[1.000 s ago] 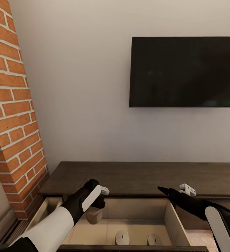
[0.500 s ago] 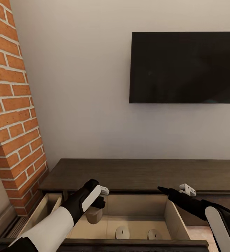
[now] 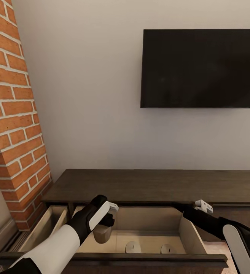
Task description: Place each of the two pumpkins and all three candles from the living room inside a cabinet in the living room (use any cabinet), then make sure every cabinet is closed, and position the cauldron so it is next to a table in the living room.
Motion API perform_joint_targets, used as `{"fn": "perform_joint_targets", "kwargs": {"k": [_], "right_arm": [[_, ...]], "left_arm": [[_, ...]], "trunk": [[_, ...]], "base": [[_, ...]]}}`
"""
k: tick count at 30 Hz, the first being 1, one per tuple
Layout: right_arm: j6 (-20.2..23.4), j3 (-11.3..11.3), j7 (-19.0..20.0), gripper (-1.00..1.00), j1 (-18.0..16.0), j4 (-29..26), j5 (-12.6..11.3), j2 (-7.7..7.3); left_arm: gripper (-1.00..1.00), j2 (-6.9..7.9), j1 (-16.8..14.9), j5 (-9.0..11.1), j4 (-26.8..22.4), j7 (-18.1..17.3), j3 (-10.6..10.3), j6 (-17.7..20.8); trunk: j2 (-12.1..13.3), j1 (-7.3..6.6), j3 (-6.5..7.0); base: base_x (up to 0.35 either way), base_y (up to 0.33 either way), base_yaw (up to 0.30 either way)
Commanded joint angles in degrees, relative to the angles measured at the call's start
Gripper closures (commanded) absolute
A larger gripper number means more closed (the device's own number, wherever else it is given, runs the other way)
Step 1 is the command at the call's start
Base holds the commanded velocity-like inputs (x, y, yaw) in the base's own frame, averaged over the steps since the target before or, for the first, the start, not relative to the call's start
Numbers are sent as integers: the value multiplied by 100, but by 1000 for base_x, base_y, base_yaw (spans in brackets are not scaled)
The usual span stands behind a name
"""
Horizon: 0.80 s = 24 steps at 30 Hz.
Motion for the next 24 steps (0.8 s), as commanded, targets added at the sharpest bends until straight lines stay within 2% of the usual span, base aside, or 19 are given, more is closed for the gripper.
{"fn": "perform_joint_targets", "kwargs": {"k": [1, 11, 24], "right_arm": [[29, -7, 33, -100, -4, -3, 24, 0], [29, -7, 33, -100, -4, 0, 24, 0], [29, -7, 33, -100, -4, 0, 22, 0]], "left_arm": [[100, 3, -6, 54, -5, 56, -21, 7], [100, 3, -6, 33, -5, 56, -21, -95], [100, 3, -6, 62, -5, 62, -25, -115]], "trunk": [[-7, 2, -29], [-21, 28, -250], [-21, 28, -250]], "base": [[0, 0, 0], [0, 0, 0], [23, 17, 0]]}}
